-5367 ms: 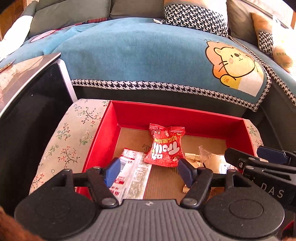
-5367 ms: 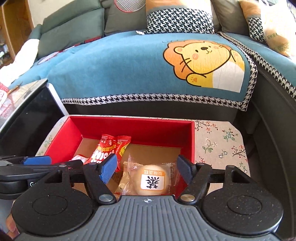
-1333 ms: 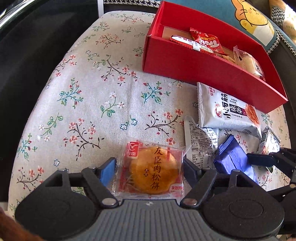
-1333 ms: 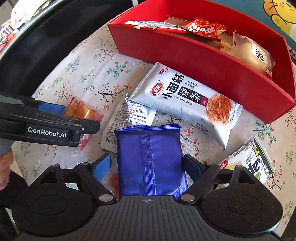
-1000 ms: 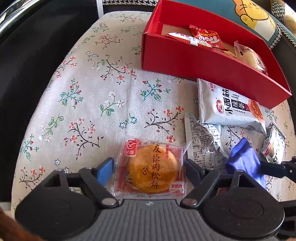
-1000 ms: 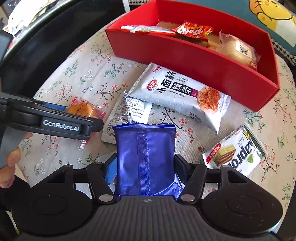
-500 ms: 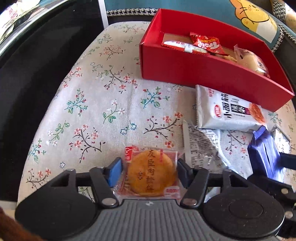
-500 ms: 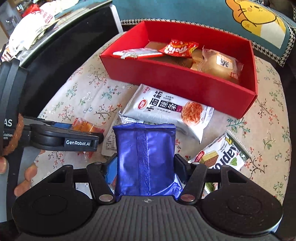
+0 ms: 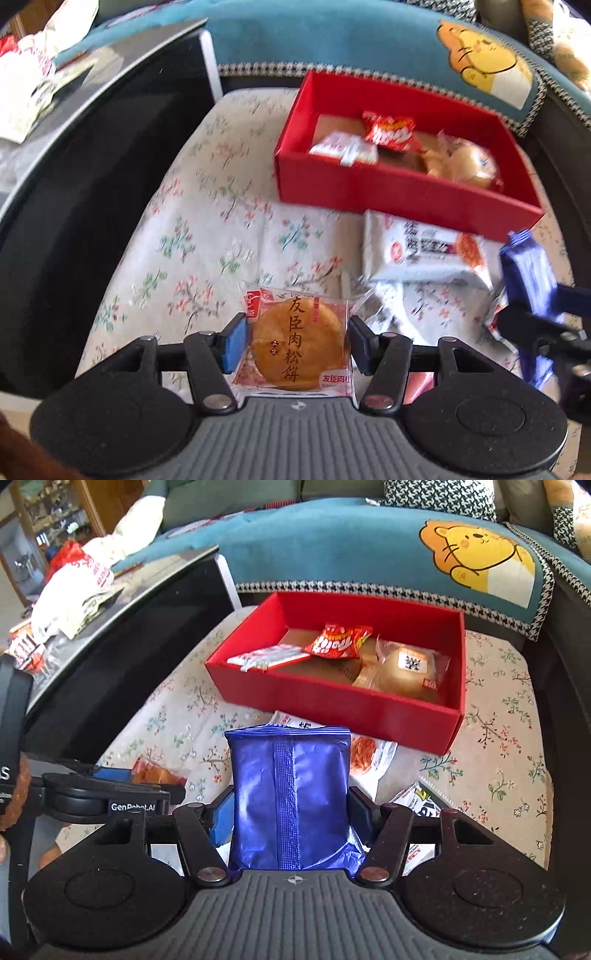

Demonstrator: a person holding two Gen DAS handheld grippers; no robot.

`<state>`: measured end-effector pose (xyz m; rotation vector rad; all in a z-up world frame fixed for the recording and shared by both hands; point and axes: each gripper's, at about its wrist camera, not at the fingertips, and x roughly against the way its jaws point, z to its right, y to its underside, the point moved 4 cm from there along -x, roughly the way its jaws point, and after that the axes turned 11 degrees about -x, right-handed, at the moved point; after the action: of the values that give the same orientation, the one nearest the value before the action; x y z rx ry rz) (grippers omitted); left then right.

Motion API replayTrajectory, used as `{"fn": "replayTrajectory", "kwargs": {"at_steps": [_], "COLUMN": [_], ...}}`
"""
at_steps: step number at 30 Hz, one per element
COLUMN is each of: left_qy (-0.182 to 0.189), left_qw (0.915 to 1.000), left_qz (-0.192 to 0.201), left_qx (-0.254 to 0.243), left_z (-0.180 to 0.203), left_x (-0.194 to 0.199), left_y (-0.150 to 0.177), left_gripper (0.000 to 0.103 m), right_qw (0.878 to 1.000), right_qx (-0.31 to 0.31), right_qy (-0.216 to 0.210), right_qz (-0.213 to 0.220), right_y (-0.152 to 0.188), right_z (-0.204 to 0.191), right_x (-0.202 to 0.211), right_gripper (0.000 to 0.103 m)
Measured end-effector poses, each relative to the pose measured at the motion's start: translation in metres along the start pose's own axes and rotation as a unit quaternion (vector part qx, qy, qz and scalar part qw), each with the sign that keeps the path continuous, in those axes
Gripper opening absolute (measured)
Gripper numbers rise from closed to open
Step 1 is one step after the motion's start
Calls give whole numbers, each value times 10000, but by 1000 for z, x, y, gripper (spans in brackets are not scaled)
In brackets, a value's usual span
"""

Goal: Organize snacks
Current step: 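Lift cake over red box with left tool while right tool carries blue packet there, then lower and release cake into box with left tool while right tool releases blue packet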

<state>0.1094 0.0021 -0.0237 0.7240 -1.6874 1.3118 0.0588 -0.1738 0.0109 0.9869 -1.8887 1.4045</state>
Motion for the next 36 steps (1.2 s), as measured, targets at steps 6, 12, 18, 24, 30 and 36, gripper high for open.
{"fn": "replayTrajectory", "kwargs": {"at_steps": [6, 12, 18, 24, 30, 36], "left_qy": [189, 220, 230, 300, 172, 67], "left_qw": [9996, 9989, 9982, 9976, 9974, 9979], "left_qz": [166, 391, 522, 626, 682, 629], "left_qx": [-114, -143, -157, -81, -140, -129], "left_z": [17, 24, 27, 27, 33, 34], "left_x": [-9, -17, -24, -29, -40, -54], "left_y": [-25, -53, -83, -110, -131, -143], "left_gripper": [97, 97, 97, 97, 97, 97], "right_qw": [9996, 9988, 9974, 9956, 9938, 9929], "right_qx": [-206, -307, -489, -677, -834, -901], "right_qy": [208, 362, 438, 437, 437, 505], "right_qz": [6, 152, 285, 479, 599, 586], "right_y": [-11, -31, -55, -80, -101, -112], "right_z": [15, 22, 32, 42, 50, 59], "right_x": [-12, -22, -30, -34, -47, -62], "right_gripper": [69, 69, 69, 69, 69, 69]}}
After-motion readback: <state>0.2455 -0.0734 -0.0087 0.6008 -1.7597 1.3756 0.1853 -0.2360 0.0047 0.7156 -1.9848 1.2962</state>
